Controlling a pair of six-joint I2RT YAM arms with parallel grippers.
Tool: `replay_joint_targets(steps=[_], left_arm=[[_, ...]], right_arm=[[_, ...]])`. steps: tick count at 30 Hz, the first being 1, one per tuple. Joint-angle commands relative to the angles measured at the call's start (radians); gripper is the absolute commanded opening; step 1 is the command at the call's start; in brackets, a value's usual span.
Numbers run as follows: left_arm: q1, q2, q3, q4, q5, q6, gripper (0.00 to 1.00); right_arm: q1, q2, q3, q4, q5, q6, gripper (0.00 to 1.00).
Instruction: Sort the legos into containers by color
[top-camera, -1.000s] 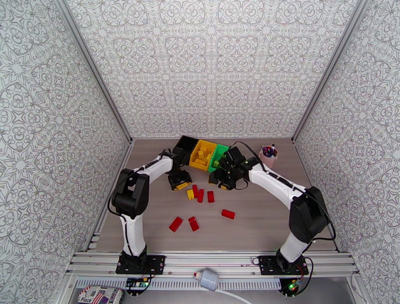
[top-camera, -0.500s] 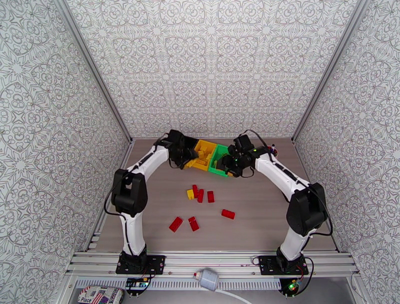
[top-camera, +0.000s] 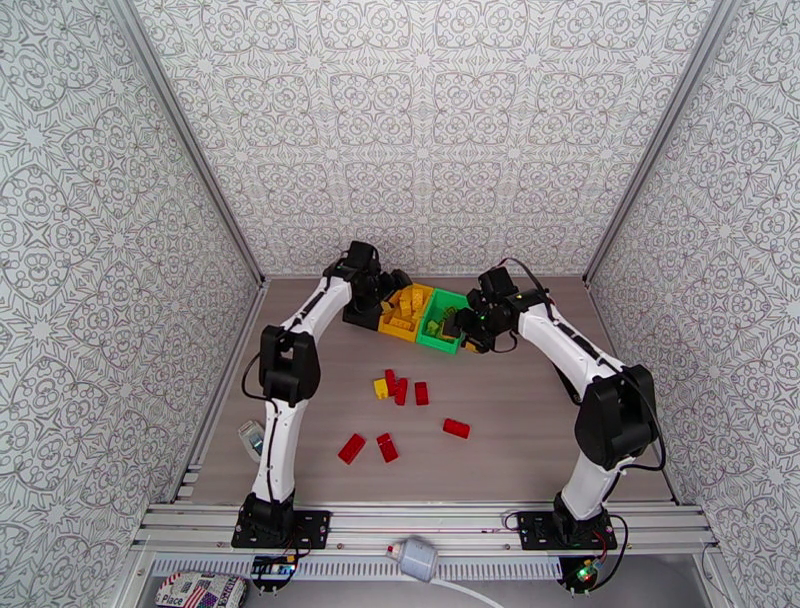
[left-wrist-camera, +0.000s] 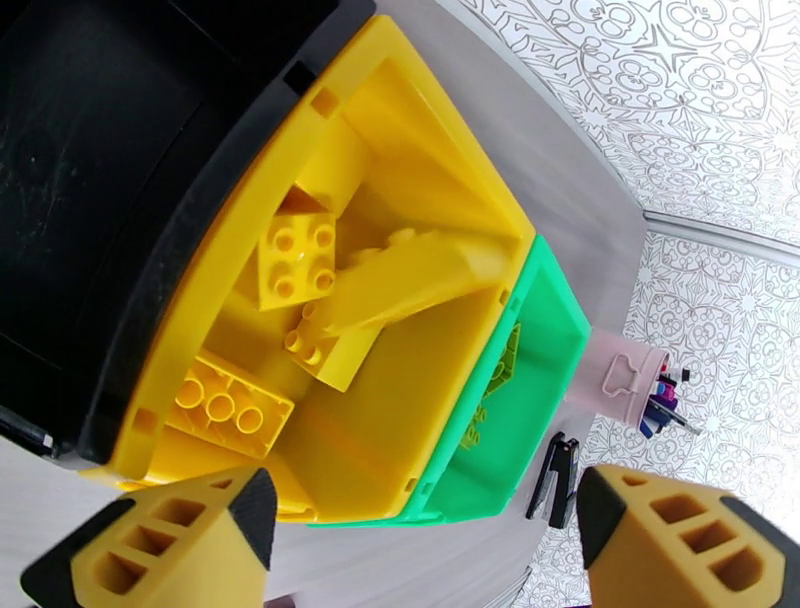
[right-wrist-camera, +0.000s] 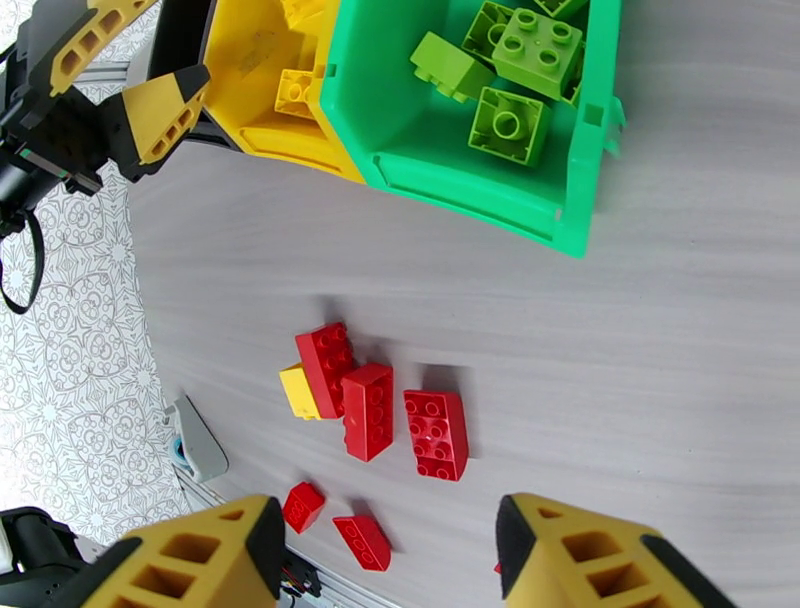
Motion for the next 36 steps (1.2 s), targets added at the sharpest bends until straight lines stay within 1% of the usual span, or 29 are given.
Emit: replay_joint_targets(steps=[1,3,7,14,19,22,24,27,30,33,36], left_arm=[[-0.004,-0.103,-0.054,-0.054,-0.045,0.041,0.84],[-0.01,-0.164,-0.097,-0.084,-0.088,0.067,0.83],[-0.025,-0.283,-0.266,-0.145,-0.179,0.129,0.81],[-0.056,-0.526,-0.614,-0.167,-0.324,0.183,0.81],[-0.098,-0.695,-0.859,-0.152,-0.381,0.175,0.8],[-0.15,-0.785,-0.995,-0.137,-0.407,0.146,0.8],[-0.201,-0.83,-1.07,-0.123,-0.422,0.116,0.8],[-0.268,-0.861,-1.157,-0.096,-0.429,0.06,0.79],[-0.319,-0.851,-1.196,-0.069,-0.438,0.027,0.78],[-0.344,-0.809,-1.19,-0.069,-0.449,0.023,0.77],[-0.347,-0.765,-1.171,-0.066,-0.455,0.031,0.77]], right_arm=[[-0.006,-0.031,-0.01,0.002,-0.013,-0.001,0.61],[-0.006,-0.044,-0.038,0.017,-0.019,0.01,0.61],[0.004,-0.075,-0.095,0.048,-0.028,0.029,0.61],[0.067,-0.134,-0.182,0.078,-0.01,0.056,0.61],[0.12,-0.177,-0.252,0.117,0.007,0.091,0.61],[0.151,-0.206,-0.305,0.147,0.018,0.115,0.61],[0.17,-0.23,-0.342,0.166,0.027,0.133,0.61],[0.199,-0.264,-0.396,0.189,0.043,0.157,0.61],[0.231,-0.298,-0.447,0.203,0.063,0.177,0.61],[0.27,-0.33,-0.495,0.201,0.092,0.191,0.62],[0.313,-0.355,-0.533,0.19,0.128,0.202,0.62]])
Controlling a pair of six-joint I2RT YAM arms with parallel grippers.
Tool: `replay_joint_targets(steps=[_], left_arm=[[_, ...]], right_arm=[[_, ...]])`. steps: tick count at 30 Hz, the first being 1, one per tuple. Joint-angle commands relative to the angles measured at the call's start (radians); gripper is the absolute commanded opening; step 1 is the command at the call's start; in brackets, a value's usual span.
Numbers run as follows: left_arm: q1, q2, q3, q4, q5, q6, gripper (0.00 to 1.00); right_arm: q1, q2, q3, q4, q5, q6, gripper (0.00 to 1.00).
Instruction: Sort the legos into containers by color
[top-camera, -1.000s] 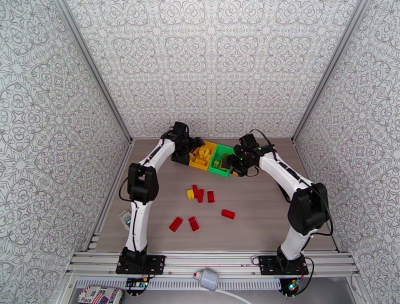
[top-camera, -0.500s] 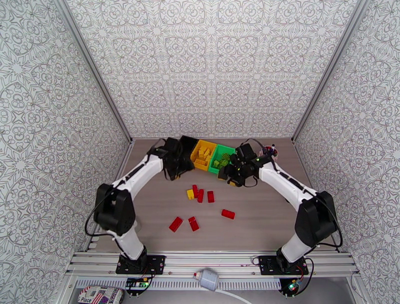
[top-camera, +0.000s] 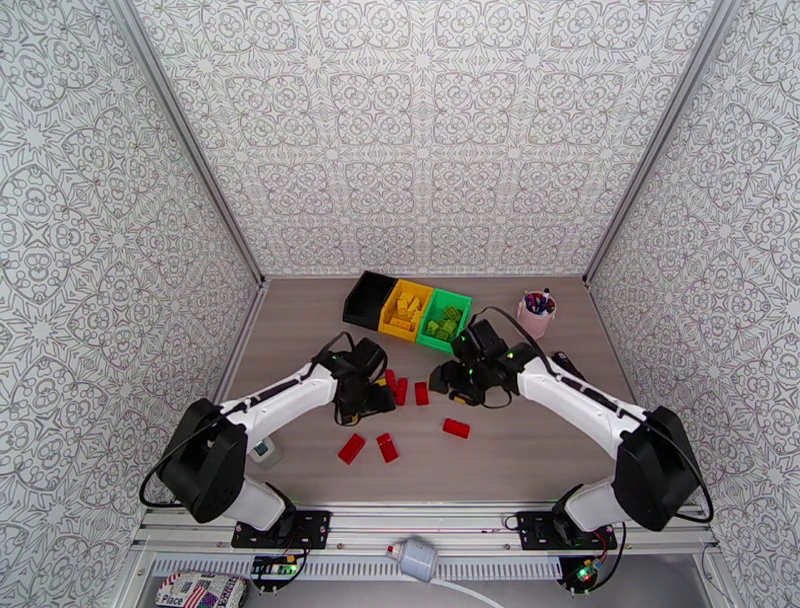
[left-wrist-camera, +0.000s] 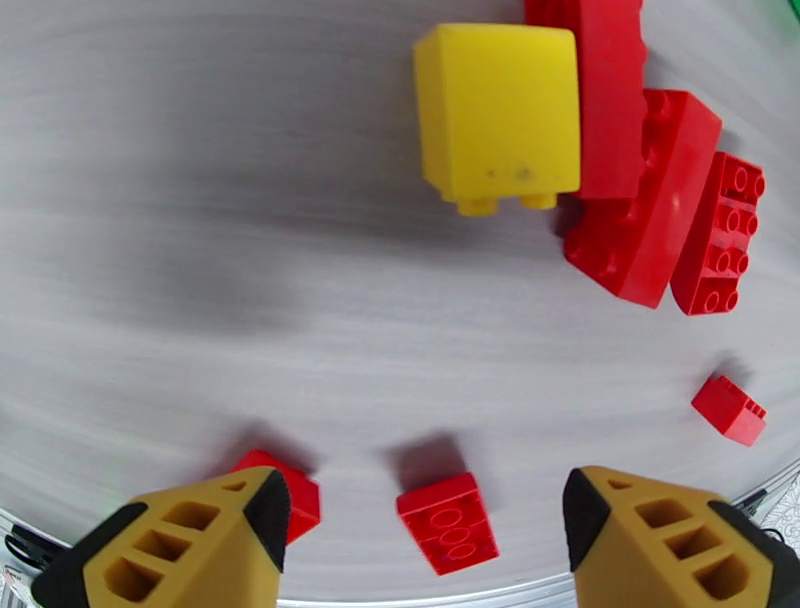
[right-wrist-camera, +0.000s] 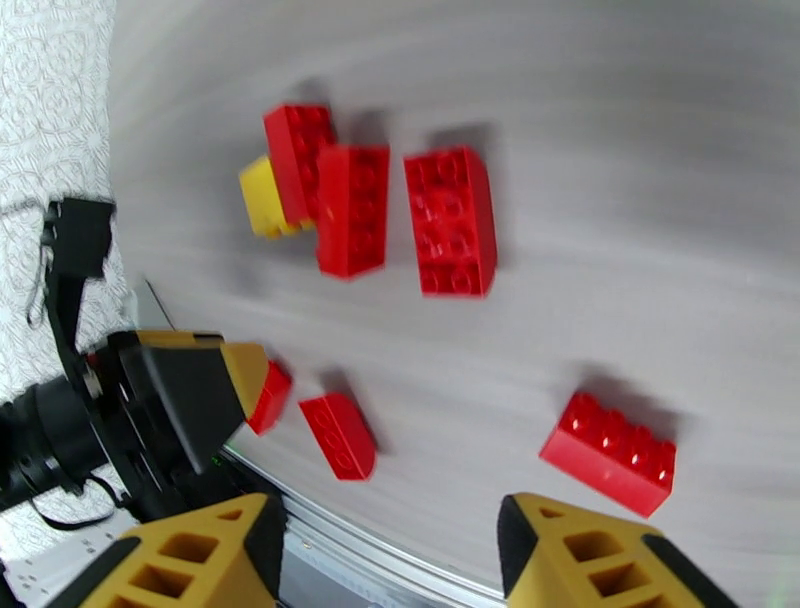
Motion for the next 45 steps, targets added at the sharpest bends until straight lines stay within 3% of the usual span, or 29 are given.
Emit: replay_joint_targets(steps=[1,13,25,37,45], left_arm=[[-0.003,0.052,0.021,0.03,-0.035,-0.016,0.76],[0.048,0.246,0.17,0.016,-0.032,0.073,0.74],[0.126,0.379,0.312,-0.019,-0.015,0.132,0.61],[0.118,0.351,0.315,-0.041,-0.007,0.127,0.42],[0.124,0.253,0.304,-0.029,0.053,0.118,0.32]], right_arm=[[0.048,-0.041,-0.047,0.002,0.066,0.032,0.62],[0.104,-0.081,-0.101,-0.004,0.12,0.07,0.63],[0.104,-0.035,-0.057,-0.016,0.115,0.059,0.63],[0.105,0.005,-0.033,-0.005,0.11,0.05,0.63],[0.092,0.1,0.08,-0.014,0.087,0.001,0.62]])
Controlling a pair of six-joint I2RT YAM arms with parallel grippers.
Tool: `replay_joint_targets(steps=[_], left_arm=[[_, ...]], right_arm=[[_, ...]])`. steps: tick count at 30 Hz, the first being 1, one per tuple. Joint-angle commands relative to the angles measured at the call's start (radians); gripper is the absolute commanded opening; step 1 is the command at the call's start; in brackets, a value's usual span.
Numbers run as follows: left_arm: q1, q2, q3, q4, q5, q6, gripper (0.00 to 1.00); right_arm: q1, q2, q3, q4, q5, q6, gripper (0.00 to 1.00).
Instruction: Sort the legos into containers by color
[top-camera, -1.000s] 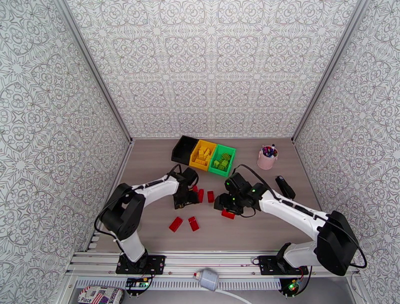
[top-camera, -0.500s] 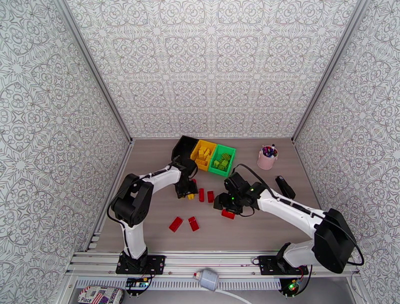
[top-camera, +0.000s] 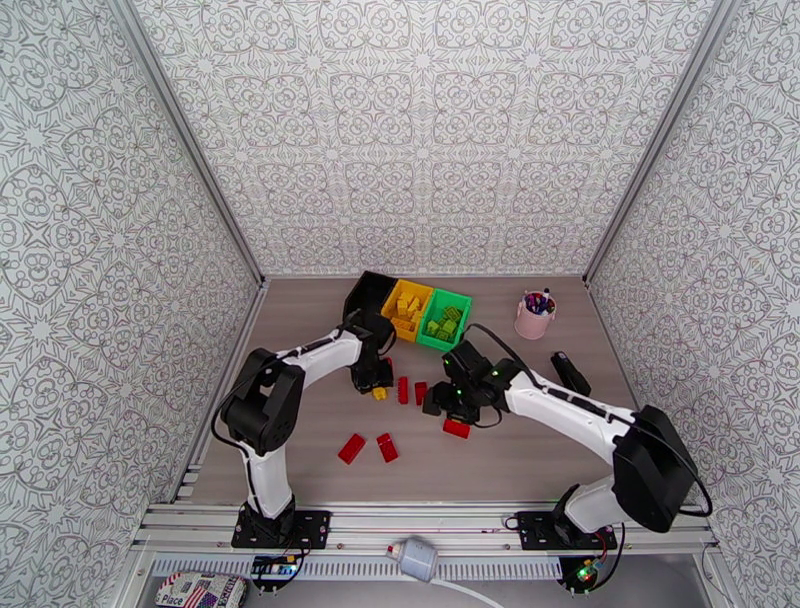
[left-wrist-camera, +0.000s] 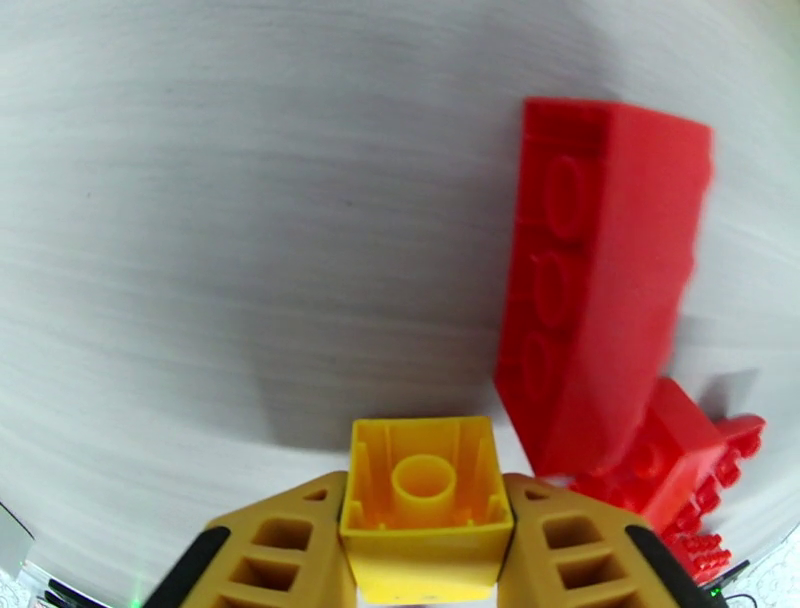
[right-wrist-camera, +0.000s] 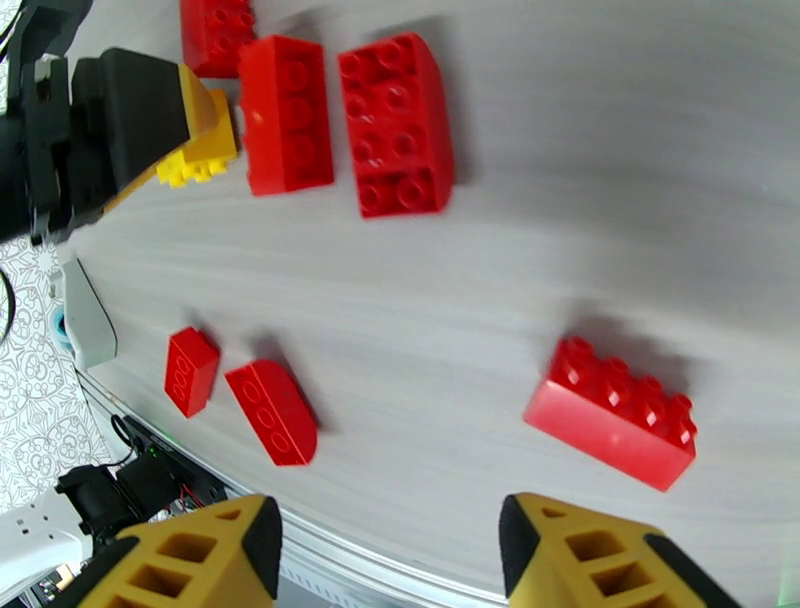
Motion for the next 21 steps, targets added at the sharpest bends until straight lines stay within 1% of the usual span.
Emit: replay_joint_targets(steps=[1,4,8,11,16,18,19,21], left_arm=[[0.01,-0.088,0.001,0.004,0.073,0.006,0.32],[0.038,-0.115,0.018,0.059,0.174,0.012,0.32],[0.099,-0.109,0.044,0.185,0.338,-0.025,0.32],[0.138,-0.071,0.096,0.257,0.409,-0.059,0.32],[0.207,0.045,0.239,0.345,0.482,-0.13,0.35],[0.227,0.113,0.337,0.347,0.497,-0.149,0.36],[0.234,0.149,0.386,0.34,0.505,-0.152,0.37],[0.245,0.231,0.506,0.316,0.519,-0.158,0.45]], right_arm=[[-0.013,0.048,0.087,-0.01,-0.016,-0.041,0.62],[-0.044,0.105,0.158,-0.004,-0.056,-0.058,0.62],[-0.102,0.181,0.254,0.039,-0.141,-0.047,0.62],[-0.148,0.248,0.337,0.094,-0.22,-0.016,0.62],[-0.225,0.34,0.477,0.14,-0.306,0.031,0.62],[-0.255,0.367,0.533,0.13,-0.322,0.033,0.62],[-0.268,0.374,0.552,0.124,-0.328,0.031,0.62],[-0.295,0.386,0.579,0.111,-0.339,0.03,0.62]])
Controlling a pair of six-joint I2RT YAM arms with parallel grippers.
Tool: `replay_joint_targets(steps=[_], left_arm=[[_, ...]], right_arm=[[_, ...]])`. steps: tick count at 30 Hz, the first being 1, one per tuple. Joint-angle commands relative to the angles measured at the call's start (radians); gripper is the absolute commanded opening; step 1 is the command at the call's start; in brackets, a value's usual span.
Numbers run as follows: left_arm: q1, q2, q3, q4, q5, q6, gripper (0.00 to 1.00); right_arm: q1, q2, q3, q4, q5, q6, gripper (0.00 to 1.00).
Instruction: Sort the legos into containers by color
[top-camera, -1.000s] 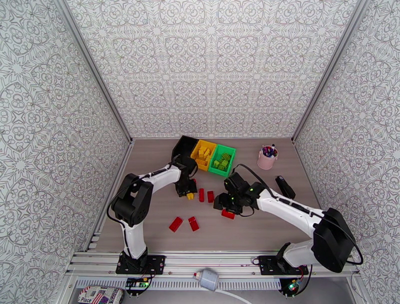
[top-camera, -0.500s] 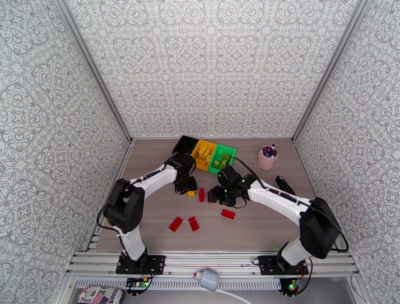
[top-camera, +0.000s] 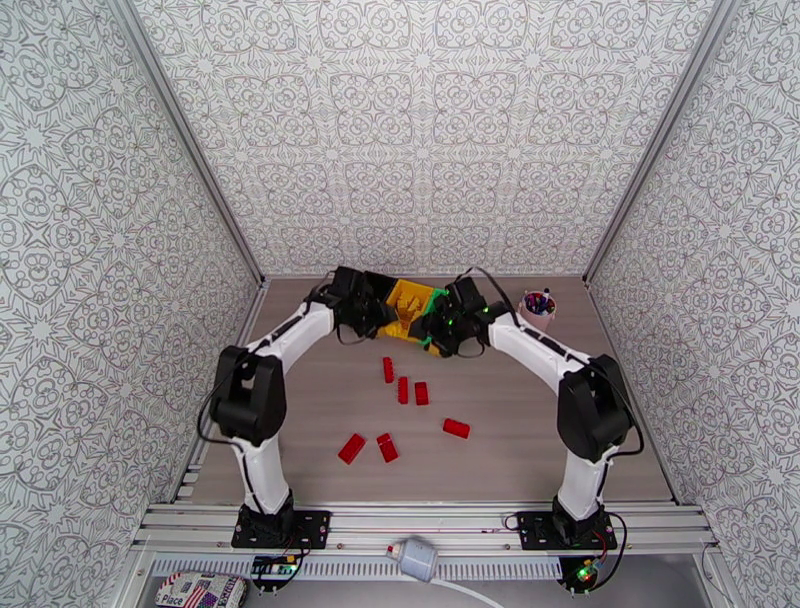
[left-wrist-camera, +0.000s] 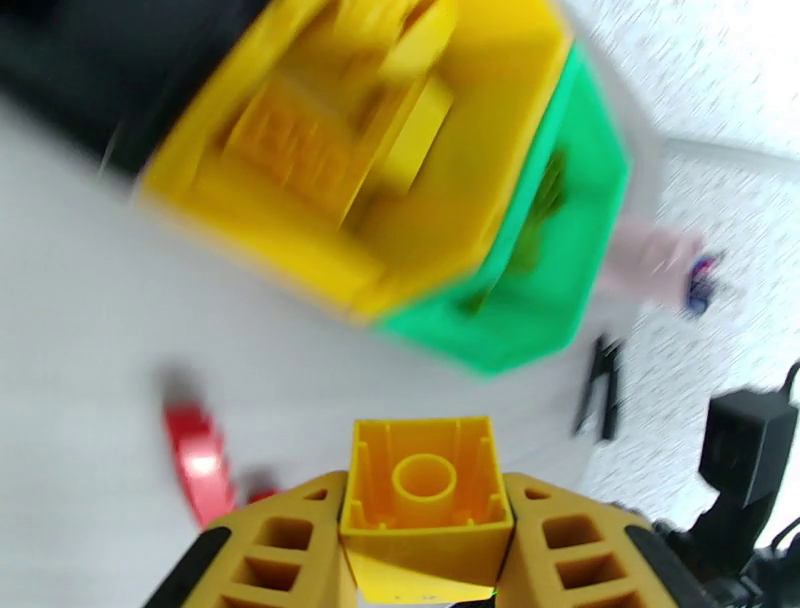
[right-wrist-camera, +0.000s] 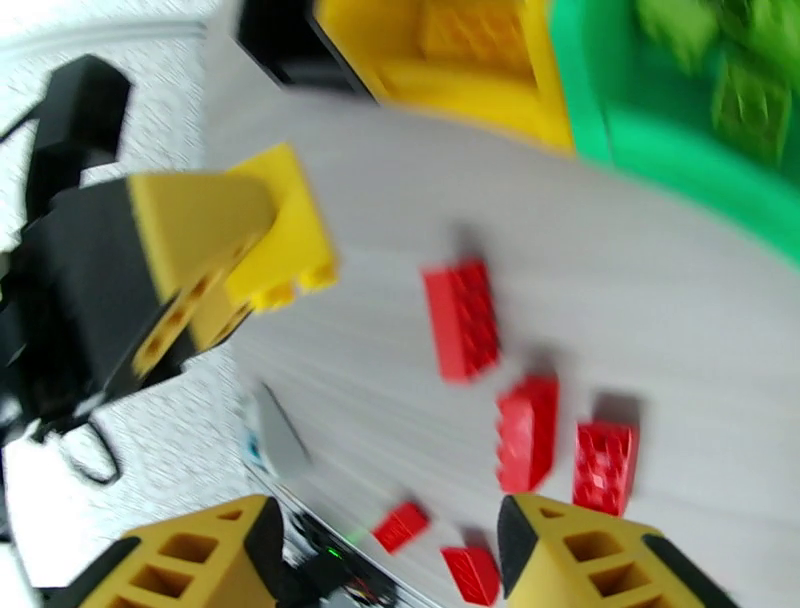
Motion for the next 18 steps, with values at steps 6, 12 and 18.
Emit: replay_joint_targets(steps=[6,12,18], left_arm=[[0.027,0.25,0.386,-0.025,0.089,-0.057,0.71],[0.022,0.19,0.312,-0.036,0.06,-0.025,0.73],[-0.013,-0.006,0.103,-0.136,-0.071,0.098,0.75]], right_arm=[[-0.074,-0.002,0.054,-0.06,-0.039,-0.023,0.62],[-0.075,-0.076,-0.04,-0.101,0.013,-0.067,0.62],[-0.075,-0.18,-0.178,-0.145,0.073,-0.104,0.62]])
